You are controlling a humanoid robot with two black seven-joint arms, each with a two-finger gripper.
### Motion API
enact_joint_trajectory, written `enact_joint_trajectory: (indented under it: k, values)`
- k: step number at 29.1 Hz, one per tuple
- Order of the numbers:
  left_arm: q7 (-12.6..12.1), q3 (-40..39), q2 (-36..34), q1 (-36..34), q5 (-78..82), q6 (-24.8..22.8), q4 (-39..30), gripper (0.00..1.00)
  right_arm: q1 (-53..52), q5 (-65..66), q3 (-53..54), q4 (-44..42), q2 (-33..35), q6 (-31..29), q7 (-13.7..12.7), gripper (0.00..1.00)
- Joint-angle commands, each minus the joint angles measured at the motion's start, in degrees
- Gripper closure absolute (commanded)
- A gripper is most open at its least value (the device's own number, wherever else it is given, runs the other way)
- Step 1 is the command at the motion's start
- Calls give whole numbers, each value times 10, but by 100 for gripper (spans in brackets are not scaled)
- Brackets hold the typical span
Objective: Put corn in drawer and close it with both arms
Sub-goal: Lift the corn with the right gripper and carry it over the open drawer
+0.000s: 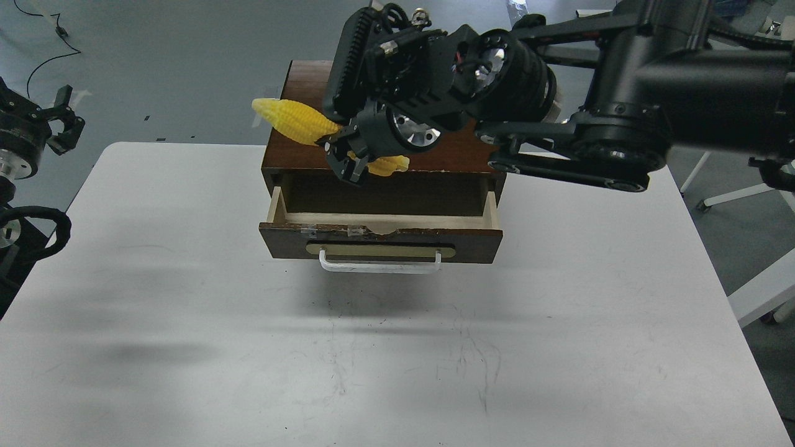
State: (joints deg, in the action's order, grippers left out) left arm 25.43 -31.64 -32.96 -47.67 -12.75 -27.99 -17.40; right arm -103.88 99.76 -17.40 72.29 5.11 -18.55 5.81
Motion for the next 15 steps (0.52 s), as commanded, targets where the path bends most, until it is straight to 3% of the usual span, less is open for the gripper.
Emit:
enact_joint_trajectory:
  k: [1, 5, 7, 9, 11, 15]
  values:
    - [1, 0, -3, 0, 0, 0, 2, 1, -2, 25, -30, 10, -5, 1, 1, 82]
    - [1, 0, -4, 0, 0, 0, 2, 1, 2, 38, -35, 13, -5, 0, 1, 77]
    - [1, 0, -4, -1, 0, 0, 2, 1, 3, 38, -36, 23, -5, 0, 1, 67]
    - [1, 0, -4, -1, 0, 0, 2, 1, 3, 38, -37, 26, -4, 0, 1, 66]
    - [1, 0, -4, 0, 0, 0, 2, 1, 6, 37, -38, 25, -1, 0, 1, 55]
    - [1, 0, -4, 0, 0, 0, 2, 1, 9, 36, -46, 27, 2, 0, 1, 48]
